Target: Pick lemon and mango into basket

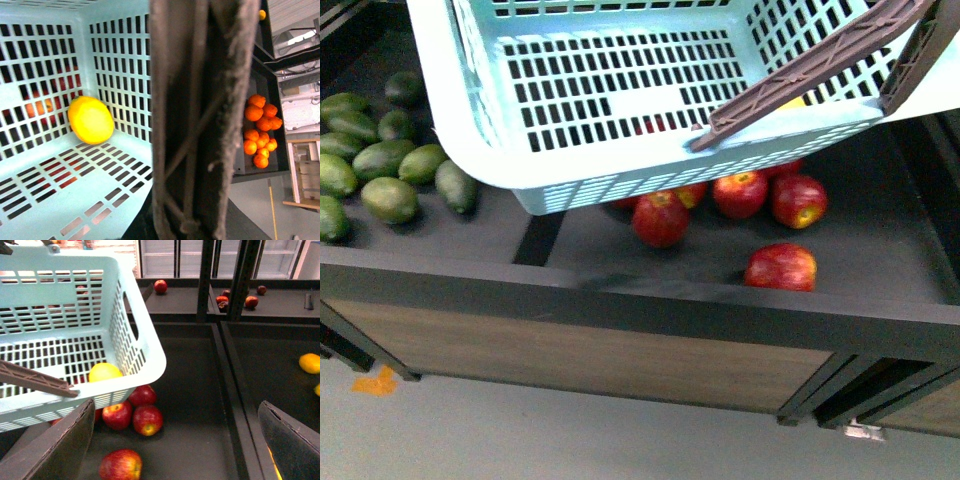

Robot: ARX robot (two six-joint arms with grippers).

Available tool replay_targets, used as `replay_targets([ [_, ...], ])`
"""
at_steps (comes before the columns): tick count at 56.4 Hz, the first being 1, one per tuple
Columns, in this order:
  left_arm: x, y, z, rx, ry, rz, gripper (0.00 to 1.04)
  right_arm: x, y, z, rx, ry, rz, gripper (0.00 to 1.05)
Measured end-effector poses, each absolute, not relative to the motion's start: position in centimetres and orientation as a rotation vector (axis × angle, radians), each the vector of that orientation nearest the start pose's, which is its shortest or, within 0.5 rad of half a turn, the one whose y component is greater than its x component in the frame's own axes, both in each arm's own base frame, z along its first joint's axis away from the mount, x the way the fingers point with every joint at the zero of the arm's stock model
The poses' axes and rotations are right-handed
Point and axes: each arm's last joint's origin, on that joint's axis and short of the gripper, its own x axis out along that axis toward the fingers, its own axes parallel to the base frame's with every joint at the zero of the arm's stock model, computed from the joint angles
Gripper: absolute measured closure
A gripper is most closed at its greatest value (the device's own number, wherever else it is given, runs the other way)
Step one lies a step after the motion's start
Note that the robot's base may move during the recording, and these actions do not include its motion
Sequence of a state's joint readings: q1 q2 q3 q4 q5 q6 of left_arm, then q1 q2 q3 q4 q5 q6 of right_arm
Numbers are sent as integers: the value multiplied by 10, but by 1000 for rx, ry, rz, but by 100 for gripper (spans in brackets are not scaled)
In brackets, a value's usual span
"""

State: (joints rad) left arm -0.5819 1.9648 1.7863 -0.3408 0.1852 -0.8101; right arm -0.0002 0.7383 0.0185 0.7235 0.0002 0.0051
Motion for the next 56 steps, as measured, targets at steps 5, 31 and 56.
replay_targets([
  [5, 380, -253, 314, -650, 788, -481, 99, 145, 0, 165, 5, -4, -1, 9],
  [31, 380, -253, 315, -648, 788, -486, 99, 145, 0, 165, 3, -1, 1, 9],
  [56, 380, -252, 314, -648, 788, -485, 99, 145, 0, 165, 3, 1, 1, 9],
])
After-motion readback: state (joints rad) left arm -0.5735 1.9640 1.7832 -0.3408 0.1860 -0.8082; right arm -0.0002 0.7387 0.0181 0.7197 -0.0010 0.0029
